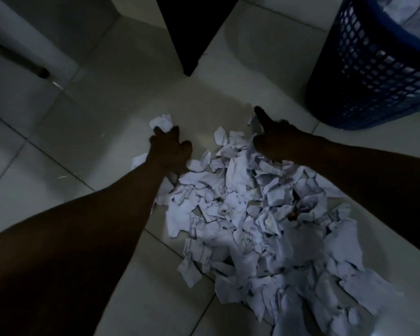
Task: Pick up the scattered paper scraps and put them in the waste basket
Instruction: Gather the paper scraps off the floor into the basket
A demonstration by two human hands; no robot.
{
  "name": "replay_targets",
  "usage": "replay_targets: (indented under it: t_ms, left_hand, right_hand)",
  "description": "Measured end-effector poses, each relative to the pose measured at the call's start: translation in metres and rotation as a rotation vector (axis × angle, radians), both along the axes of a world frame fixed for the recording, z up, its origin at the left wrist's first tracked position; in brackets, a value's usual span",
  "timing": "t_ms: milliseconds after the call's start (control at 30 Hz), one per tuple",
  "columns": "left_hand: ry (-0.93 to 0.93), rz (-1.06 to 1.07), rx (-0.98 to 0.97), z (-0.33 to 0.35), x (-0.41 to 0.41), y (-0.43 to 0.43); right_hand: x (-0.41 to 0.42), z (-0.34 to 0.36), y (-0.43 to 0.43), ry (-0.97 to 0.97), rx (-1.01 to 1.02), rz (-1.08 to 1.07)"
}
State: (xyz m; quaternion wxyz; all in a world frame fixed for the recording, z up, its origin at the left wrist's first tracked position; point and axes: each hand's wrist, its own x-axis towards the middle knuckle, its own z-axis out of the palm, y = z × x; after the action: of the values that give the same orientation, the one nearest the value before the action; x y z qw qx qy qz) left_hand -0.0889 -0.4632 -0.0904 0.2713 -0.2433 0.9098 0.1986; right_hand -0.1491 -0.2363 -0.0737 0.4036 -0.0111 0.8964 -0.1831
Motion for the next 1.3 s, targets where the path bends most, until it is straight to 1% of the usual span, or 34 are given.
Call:
replay_targets:
  t_ms: [33, 100, 167, 200, 267, 300, 333, 367, 400, 467, 533, 567, 600, 667, 733, 800, 867, 933, 1033, 1100, 1200, 1300]
  left_hand:
    - [0.0, -0.029, -0.016, -0.002, 0.006, 0.005]
    - [0.044, -0.132, -0.028, -0.001, 0.022, 0.024]
    - [0.102, -0.249, -0.001, 0.004, 0.043, 0.045]
    - [0.125, -0.281, 0.029, 0.007, 0.054, 0.055]
    - [0.179, -0.257, 0.129, 0.011, 0.072, 0.071]
    - [0.226, -0.238, 0.174, 0.012, 0.08, 0.077]
    - [0.281, -0.221, 0.195, 0.013, 0.087, 0.08]
    - [0.346, -0.193, 0.188, 0.016, 0.092, 0.081]
    - [0.413, -0.146, 0.16, 0.019, 0.095, 0.077]
    - [0.506, -0.006, 0.06, 0.019, 0.102, 0.06]
    - [0.509, 0.102, -0.028, 0.017, 0.108, 0.034]
    - [0.458, 0.139, -0.039, 0.013, 0.111, 0.023]
    - [0.39, 0.163, -0.033, 0.01, 0.112, 0.013]
    - [0.267, 0.174, 0.02, 0.001, 0.115, 0.004]
    - [0.219, 0.157, 0.064, -0.003, 0.116, 0.01]
    - [0.218, 0.127, 0.119, 0.0, 0.117, 0.026]
    - [0.243, 0.079, 0.179, 0.001, 0.119, 0.044]
    - [0.28, 0.016, 0.215, 0.002, 0.12, 0.058]
    - [0.255, -0.01, 0.226, -0.001, 0.119, 0.075]
    - [0.254, -0.053, 0.169, -0.003, 0.121, 0.086]
    - [0.415, -0.192, 0.068, -0.01, 0.123, 0.094]
    - [0.487, -0.234, 0.063, -0.02, 0.125, 0.094]
  right_hand:
    - [0.002, 0.001, -0.007, -0.017, 0.012, -0.016]
    - [0.012, 0.002, -0.014, 0.005, 0.082, 0.041]
    - [0.026, -0.002, -0.016, 0.057, 0.127, 0.165]
    - [0.032, -0.004, -0.014, 0.052, 0.128, 0.24]
    - [0.04, -0.009, -0.007, -0.009, 0.106, 0.362]
    - [0.044, -0.008, -0.001, -0.04, 0.09, 0.389]
    - [0.049, -0.007, 0.006, -0.021, 0.061, 0.393]
    - [0.056, -0.006, 0.014, 0.051, 0.018, 0.386]
    - [0.063, -0.002, 0.022, 0.164, -0.035, 0.351]
    - [0.081, 0.002, 0.041, 0.389, -0.138, 0.203]
    - [0.102, 0.004, 0.062, 0.52, -0.16, 0.019]
    - [0.115, 0.003, 0.074, 0.539, -0.128, -0.055]
    - [0.126, 0.001, 0.083, 0.522, -0.088, -0.107]
    - [0.149, -0.005, 0.099, 0.408, 0.0, -0.147]
    - [0.165, -0.013, 0.107, 0.294, 0.038, -0.133]
    - [0.171, -0.018, 0.105, 0.232, 0.031, -0.077]
    - [0.17, -0.019, 0.099, 0.241, -0.007, -0.045]
    - [0.167, -0.014, 0.093, 0.29, -0.078, -0.077]
    - [0.155, -0.007, 0.088, 0.364, -0.121, -0.064]
    - [0.143, -0.005, 0.081, 0.378, -0.112, 0.004]
    - [0.126, -0.006, 0.063, 0.381, -0.091, 0.109]
    - [0.116, -0.012, 0.041, 0.403, -0.054, 0.2]
